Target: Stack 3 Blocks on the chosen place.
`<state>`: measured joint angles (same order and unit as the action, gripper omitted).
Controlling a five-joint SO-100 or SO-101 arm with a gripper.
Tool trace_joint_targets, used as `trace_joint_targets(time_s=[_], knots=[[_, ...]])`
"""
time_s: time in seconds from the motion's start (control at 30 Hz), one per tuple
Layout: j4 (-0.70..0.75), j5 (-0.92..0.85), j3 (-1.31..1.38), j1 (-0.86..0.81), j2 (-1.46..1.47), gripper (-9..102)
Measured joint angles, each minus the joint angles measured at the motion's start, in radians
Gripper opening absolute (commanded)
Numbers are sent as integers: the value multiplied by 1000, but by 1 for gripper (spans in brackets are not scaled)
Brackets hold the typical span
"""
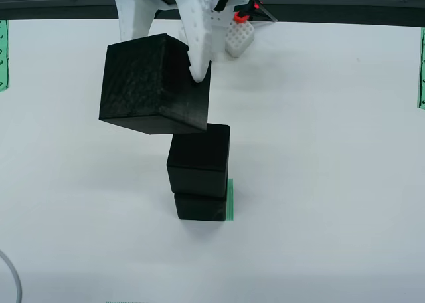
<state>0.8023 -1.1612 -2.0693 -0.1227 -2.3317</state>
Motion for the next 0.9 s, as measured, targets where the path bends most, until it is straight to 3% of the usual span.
trace_joint_targets(time_s=[0.47, 0.9], knots=[[-336, -184, -282, 40, -15, 18], [-394, -244, -396, 78, -118, 18]])
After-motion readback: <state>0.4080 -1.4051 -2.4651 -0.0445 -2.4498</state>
